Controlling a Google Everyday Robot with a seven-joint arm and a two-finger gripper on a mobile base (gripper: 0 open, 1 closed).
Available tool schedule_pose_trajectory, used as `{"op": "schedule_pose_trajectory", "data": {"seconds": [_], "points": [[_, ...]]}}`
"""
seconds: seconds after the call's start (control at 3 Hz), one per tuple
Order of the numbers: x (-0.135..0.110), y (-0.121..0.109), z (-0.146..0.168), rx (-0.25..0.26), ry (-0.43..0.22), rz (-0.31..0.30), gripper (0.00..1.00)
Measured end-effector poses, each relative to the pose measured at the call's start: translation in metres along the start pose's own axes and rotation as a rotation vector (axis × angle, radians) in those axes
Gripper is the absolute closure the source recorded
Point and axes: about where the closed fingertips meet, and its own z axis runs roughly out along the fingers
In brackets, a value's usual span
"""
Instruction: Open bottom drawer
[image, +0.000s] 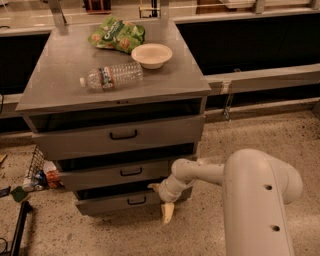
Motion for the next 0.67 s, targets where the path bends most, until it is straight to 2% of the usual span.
{"op": "schedule_pose_trajectory", "data": {"seconds": [0.67], "points": [[0.053, -0.014, 0.036, 0.095, 0.031, 0.063, 0.0]]}}
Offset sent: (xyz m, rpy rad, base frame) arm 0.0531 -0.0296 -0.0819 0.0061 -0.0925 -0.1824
